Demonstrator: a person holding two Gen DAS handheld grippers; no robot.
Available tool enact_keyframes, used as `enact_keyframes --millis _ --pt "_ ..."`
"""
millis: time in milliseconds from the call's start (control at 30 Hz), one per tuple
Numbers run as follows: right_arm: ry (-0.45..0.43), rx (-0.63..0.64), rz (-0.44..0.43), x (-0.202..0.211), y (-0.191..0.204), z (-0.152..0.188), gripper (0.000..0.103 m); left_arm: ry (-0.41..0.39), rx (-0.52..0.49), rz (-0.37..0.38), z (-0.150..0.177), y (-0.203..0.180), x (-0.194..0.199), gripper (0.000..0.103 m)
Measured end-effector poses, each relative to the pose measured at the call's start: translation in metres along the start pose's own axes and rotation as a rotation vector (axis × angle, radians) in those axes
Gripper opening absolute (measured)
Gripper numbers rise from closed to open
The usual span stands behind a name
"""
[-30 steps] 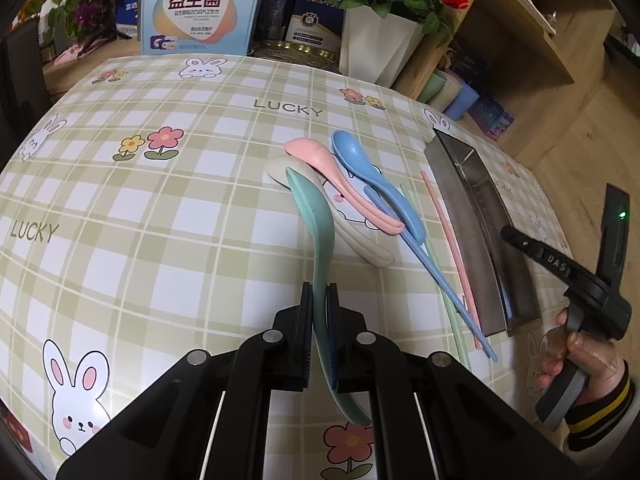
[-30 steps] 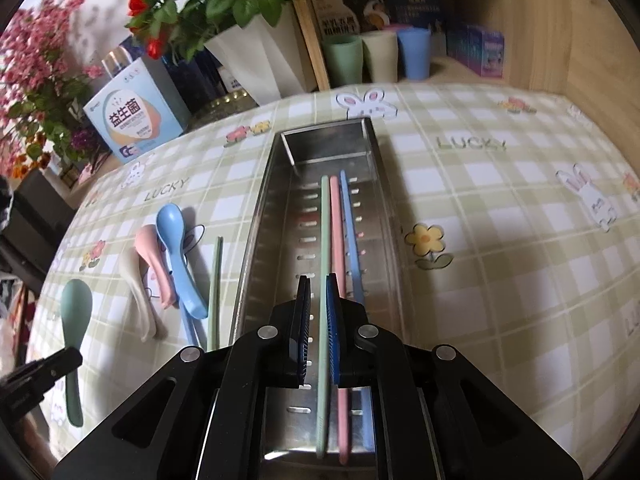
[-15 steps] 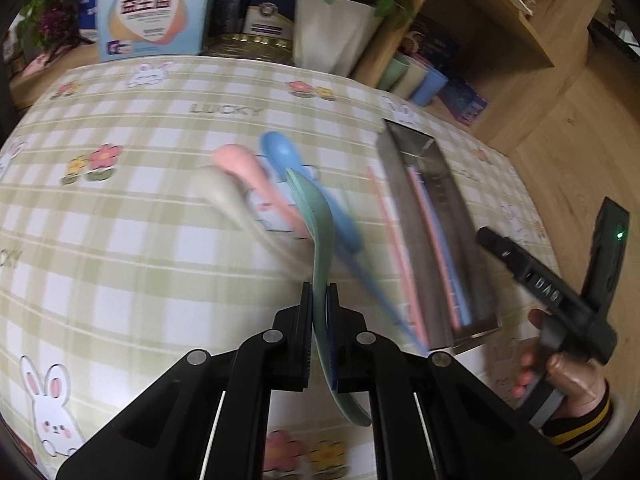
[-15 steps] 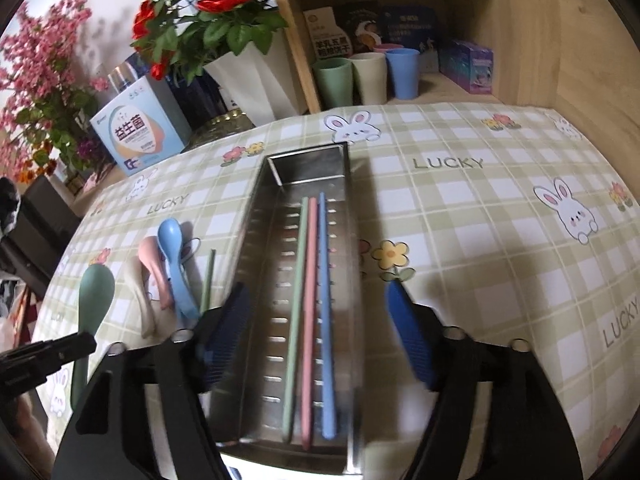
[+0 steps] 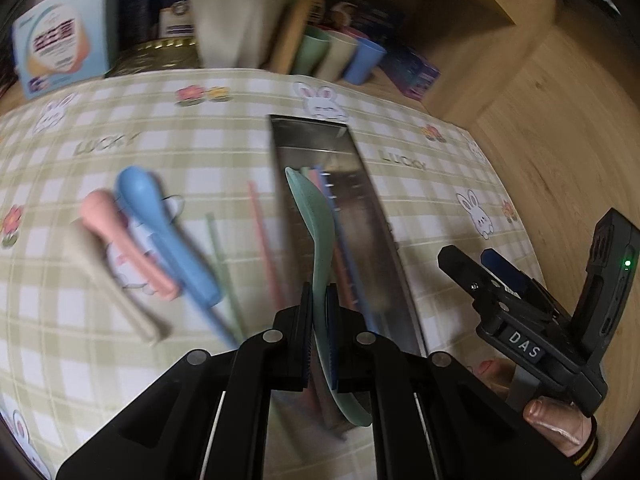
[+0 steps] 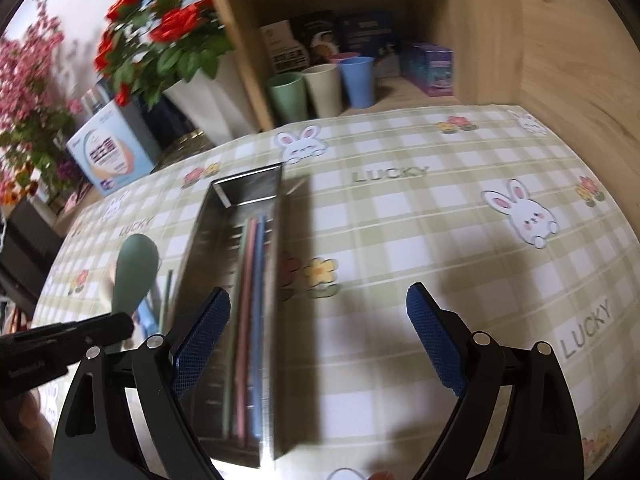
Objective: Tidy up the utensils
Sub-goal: 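Lower the teal spoon into the steel tray and open the left tool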
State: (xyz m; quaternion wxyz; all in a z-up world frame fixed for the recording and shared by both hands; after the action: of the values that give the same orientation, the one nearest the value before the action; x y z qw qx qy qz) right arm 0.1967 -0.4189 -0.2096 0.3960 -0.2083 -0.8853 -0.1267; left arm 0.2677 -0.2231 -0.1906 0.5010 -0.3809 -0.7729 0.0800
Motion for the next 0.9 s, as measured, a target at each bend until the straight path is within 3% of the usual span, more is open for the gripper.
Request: enact_keyframes --millis 433,700,767,833,900 --pt "0.016 -0.064 0.011 -0.01 -0.027 -0.004 0.087 0.082 0.035 -0.035 -0.064 0.005 -0.085 0.006" --pt "0.03 -0.096 0.019 -0.017 -0.035 -0.003 0.087 0.121 0.005 -0.088 -0.072 0.011 -0.107 0.007" --pt "0.033 -0.091 0.019 -0.017 -0.034 -0.002 0.087 0.117 -0.01 -0.096 -0.073 0.012 -0.108 0.013" --pt "0.04 -0.078 0.027 -0.016 -0.031 -0.001 0.087 0.107 -0.008 -0.078 -0.073 0.014 -0.103 0.028" --pt "0.042 -0.074 0.029 -0.014 -0.029 0.001 0.087 0.099 -0.017 -0.05 -0.072 0.013 -0.095 0.033"
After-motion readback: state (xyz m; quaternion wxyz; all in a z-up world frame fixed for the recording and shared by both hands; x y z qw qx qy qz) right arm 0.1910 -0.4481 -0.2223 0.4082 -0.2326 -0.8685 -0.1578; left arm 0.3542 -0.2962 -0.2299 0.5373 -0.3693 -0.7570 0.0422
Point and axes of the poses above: each gripper's, at about its wrist camera, not at the fingertips, and x roughly against the way its jaws point, y to its left, z to its underside, the point moved 1 cm from there along -x, roughly the way its jaws point, and after that the axes turned 14 degrees about z, right-handed, at the moved point
